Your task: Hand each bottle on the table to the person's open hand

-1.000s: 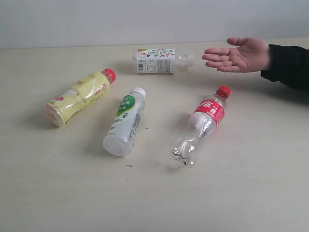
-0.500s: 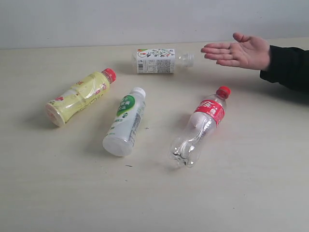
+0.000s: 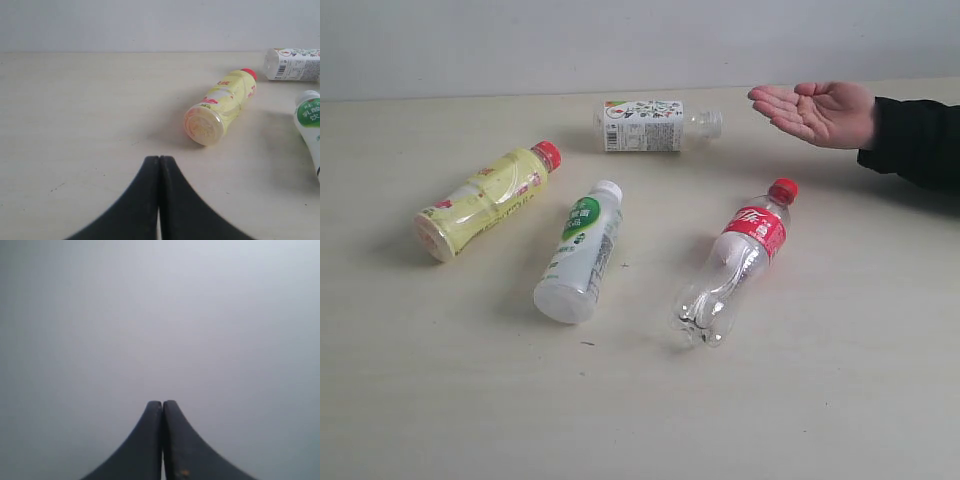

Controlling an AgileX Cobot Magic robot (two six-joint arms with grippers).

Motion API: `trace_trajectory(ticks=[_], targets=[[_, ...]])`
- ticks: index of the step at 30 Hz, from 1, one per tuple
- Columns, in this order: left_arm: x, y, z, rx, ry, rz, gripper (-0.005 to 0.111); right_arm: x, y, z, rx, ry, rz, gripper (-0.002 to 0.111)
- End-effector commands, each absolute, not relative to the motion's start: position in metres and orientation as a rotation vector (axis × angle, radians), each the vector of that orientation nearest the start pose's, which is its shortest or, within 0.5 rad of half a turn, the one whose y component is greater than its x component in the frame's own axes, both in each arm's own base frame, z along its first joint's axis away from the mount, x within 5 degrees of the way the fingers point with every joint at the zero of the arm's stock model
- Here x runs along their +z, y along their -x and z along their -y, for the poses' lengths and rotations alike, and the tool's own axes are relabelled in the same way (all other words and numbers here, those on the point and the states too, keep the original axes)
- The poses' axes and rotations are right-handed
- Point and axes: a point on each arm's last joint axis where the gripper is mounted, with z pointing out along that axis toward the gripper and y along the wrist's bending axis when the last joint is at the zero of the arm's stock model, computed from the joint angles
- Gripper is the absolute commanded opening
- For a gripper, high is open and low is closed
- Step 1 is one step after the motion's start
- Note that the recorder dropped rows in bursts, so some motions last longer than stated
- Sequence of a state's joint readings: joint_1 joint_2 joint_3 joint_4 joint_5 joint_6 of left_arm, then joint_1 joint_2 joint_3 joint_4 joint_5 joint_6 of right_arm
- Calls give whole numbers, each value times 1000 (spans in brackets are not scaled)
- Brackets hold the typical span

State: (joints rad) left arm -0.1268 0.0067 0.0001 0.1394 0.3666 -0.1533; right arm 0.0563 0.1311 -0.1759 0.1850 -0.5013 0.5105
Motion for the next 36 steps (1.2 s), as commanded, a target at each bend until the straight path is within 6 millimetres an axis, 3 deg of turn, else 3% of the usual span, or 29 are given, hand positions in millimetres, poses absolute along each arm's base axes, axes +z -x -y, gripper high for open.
trace_trajectory(ticks=[1, 5, 8, 13, 15, 18, 21, 25, 28, 30, 33, 36], targets=[[181, -53, 3, -65, -65, -1839, 0, 363, -83, -2, 446, -263, -1115, 0], [181, -53, 3, -65, -65, -1839, 0, 386, -145, -6, 69, -20, -1579, 0], [181, -53, 3, -65, -65, -1839, 0, 385, -185, -2, -152, 146, -1889, 0], [181, -53, 3, -65, -65, -1839, 0, 370, -238, -13, -223, 535, -2206, 0], [181, -53, 3, -65, -65, -1839, 0, 357, -250, -26, -228, 883, -2262, 0], [181, -53, 3, -65, -65, -1839, 0, 332, -256, -51, -157, 1478, -2202, 0], [181, -53, 3, -65, -65, -1839, 0, 308, -259, -75, -68, 1971, -1983, 0], [181, -53, 3, -65, -65, -1839, 0, 284, -268, -97, -62, 2140, -1934, 10], [181, -53, 3, -65, -65, -1839, 0, 268, -272, -112, -175, 2329, -1845, 29], [181, -53, 3, -65, -65, -1839, 0, 260, -274, -122, -255, 2460, -1727, 47], [181, -53, 3, -65, -65, -1839, 0, 252, -277, -140, -299, 2518, -1573, 71], [181, -53, 3, -65, -65, -1839, 0, 246, -280, -158, -321, 2494, -1479, 81]])
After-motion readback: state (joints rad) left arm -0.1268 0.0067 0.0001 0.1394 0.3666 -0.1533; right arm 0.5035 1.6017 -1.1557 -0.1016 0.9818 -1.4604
